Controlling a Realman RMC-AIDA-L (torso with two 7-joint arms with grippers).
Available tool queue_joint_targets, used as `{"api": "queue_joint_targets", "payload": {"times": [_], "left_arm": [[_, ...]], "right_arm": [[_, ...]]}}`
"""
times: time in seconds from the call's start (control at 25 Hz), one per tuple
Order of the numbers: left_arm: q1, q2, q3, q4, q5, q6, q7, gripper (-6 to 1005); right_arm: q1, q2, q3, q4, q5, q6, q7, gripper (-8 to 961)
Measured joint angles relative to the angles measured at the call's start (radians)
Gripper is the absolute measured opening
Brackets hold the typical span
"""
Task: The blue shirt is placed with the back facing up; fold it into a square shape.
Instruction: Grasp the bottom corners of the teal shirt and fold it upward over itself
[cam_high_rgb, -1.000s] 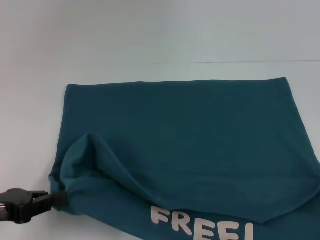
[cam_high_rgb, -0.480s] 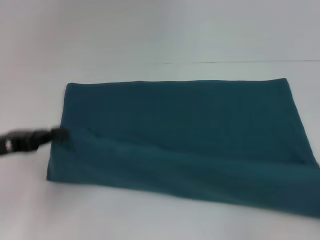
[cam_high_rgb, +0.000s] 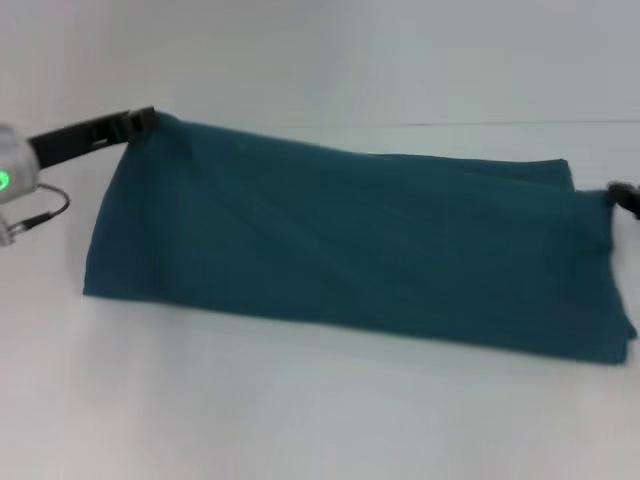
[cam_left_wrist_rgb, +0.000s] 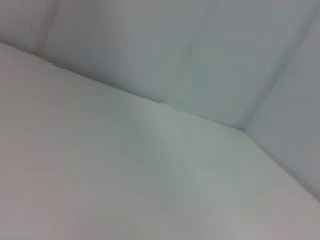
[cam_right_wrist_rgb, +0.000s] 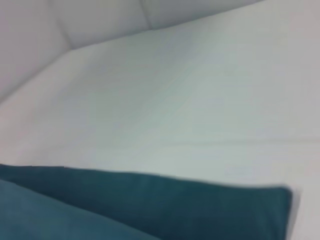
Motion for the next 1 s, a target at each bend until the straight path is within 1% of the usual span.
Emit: {"api": "queue_joint_targets", "payload": {"times": [0.04, 0.16, 0.24, 0.36, 0.44, 0.52, 0.64, 0.8, 1.0], "left_arm": [[-0.021, 0.000, 0.002, -0.030, 0.000, -0.074, 0.009, 132], [-0.068, -0.001, 0.033, -0.093, -0.001, -0.235, 0.034, 135], [-0.086, -0.008, 0.071, -0.108, -0.004, -0.333, 0.039, 137], [-0.102, -0.023, 0.123, -0.114, -0.022, -0.451, 0.045, 140], [-0.108, -0.032, 0.153, -0.118, -0.044, -0.506, 0.053, 141], [-0.112, -0.036, 0.177, -0.123, -0.067, -0.533, 0.063, 143], [-0.115, -0.037, 0.194, -0.129, -0.085, -0.547, 0.067, 146], [-0.116, -0.037, 0.196, -0.139, -0.094, -0.568, 0.067, 150], [-0.116, -0.037, 0.197, -0.142, -0.103, -0.574, 0.067, 155]], "right_arm": [[0.020, 0.004, -0.006, 0.027, 0.010, 0.063, -0.021, 6], [0.077, 0.020, -0.037, 0.094, 0.055, 0.246, -0.075, 4], [0.105, 0.029, -0.066, 0.115, 0.073, 0.341, -0.083, 3], [0.138, 0.042, -0.103, 0.130, 0.107, 0.434, -0.111, 8], [0.152, 0.047, -0.120, 0.139, 0.135, 0.470, -0.137, 12], [0.161, 0.048, -0.140, 0.148, 0.159, 0.490, -0.155, 15], [0.165, 0.048, -0.168, 0.154, 0.179, 0.508, -0.159, 21], [0.166, 0.049, -0.198, 0.155, 0.184, 0.522, -0.160, 28], [0.166, 0.049, -0.206, 0.156, 0.192, 0.526, -0.160, 37]]}}
